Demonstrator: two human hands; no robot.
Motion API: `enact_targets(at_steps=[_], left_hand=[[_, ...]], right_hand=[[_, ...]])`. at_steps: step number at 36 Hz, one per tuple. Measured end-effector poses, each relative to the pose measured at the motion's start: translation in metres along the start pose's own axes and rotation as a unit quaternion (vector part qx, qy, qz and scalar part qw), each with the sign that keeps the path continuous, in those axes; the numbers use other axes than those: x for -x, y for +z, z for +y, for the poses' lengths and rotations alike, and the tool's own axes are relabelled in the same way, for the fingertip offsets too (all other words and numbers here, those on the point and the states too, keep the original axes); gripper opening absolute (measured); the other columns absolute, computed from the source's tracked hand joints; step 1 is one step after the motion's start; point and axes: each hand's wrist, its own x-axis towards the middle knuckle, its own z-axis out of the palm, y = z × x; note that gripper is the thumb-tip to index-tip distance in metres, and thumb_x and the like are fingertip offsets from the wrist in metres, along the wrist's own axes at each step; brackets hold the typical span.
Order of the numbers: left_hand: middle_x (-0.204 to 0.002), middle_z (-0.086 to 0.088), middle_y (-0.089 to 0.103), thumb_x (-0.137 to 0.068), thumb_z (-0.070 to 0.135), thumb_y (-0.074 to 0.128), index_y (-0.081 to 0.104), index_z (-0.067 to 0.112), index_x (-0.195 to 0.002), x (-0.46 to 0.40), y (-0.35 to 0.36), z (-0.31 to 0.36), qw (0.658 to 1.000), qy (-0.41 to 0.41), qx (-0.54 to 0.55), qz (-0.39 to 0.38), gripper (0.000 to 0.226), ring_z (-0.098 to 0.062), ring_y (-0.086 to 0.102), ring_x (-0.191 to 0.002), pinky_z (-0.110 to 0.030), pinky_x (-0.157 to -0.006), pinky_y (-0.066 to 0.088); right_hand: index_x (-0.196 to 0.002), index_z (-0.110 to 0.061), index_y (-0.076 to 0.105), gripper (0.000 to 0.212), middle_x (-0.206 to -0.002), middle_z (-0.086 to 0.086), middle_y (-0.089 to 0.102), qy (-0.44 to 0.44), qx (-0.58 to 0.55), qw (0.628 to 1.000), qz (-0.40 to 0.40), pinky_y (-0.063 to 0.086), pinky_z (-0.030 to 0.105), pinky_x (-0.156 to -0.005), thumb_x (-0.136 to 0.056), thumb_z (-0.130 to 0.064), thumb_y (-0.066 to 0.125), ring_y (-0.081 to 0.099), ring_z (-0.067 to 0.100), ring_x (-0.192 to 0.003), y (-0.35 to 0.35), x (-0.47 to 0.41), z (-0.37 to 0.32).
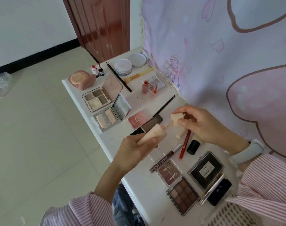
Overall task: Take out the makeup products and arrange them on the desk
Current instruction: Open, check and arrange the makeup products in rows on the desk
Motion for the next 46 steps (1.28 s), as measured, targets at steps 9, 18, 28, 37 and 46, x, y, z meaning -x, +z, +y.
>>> enact_targets(at_steps=[9, 18, 28, 37, 46], left_hand=[[-0.086, -0.006, 0.059, -0.095, 0.018, 0.046, 0.054, 0.008, -0.116, -0.016, 0.010, 0.008, 0.969, -0.108, 0.219, 0.045, 0.025, -0.017, 0.060, -0.075, -0.026, -0.055, 0.051], [-0.091, -0.005, 0.069, -0.089, 0.013, 0.059, 0.060, 0.016, -0.098, -0.039, 0.022, 0.009, 0.951, -0.122, 0.237, 0.157, 0.010, -0.009, 0.068, -0.075, -0.019, -0.061, 0.053], [-0.090, -0.007, 0.071, -0.089, 0.012, 0.060, 0.065, 0.005, -0.107, -0.055, 0.020, 0.013, 0.956, -0.075, 0.216, 0.185, 0.020, -0.007, 0.067, -0.072, -0.013, -0.060, 0.049], [-0.108, 0.006, 0.058, -0.092, 0.023, 0.052, 0.057, 0.018, -0.118, -0.040, -0.011, -0.007, 0.929, -0.014, -0.030, 0.367, 0.026, -0.004, 0.054, -0.094, -0.007, -0.072, 0.042], [-0.140, -0.012, 0.040, -0.091, 0.015, 0.051, 0.039, 0.009, -0.137, -0.031, -0.042, -0.062, 0.854, -0.103, -0.168, 0.482, 0.048, -0.031, 0.034, -0.127, -0.044, -0.101, 0.028]], right_hand=[[-0.109, -0.004, 0.057, 0.021, -0.083, 0.008, 0.059, 0.152, -0.346, 0.926, -0.002, 0.046, 0.025, -0.059, -0.092, -0.013, 0.050, 0.057, 0.016, -0.069, 0.016, -0.007, 0.019], [-0.085, -0.007, 0.058, 0.016, -0.078, 0.011, 0.054, 0.259, -0.321, 0.910, 0.043, 0.036, 0.020, -0.039, -0.088, -0.005, 0.043, 0.052, 0.018, -0.047, 0.036, -0.035, 0.014], [-0.102, -0.004, 0.059, 0.020, -0.054, -0.006, 0.053, 0.185, -0.196, 0.961, -0.062, 0.033, 0.016, -0.041, -0.088, -0.019, 0.059, 0.047, 0.006, -0.045, 0.029, -0.043, 0.011], [-0.098, -0.015, 0.056, 0.009, -0.066, -0.004, 0.055, 0.115, 0.000, 0.993, 0.033, 0.034, 0.006, -0.040, -0.090, -0.019, 0.054, 0.050, 0.005, -0.051, 0.031, -0.094, 0.010], [-0.105, -0.007, 0.059, 0.023, -0.093, 0.001, 0.057, 0.084, 0.108, 0.990, 0.017, 0.037, 0.023, -0.059, -0.091, -0.024, 0.051, 0.052, 0.015, -0.081, 0.061, -0.141, 0.026]])
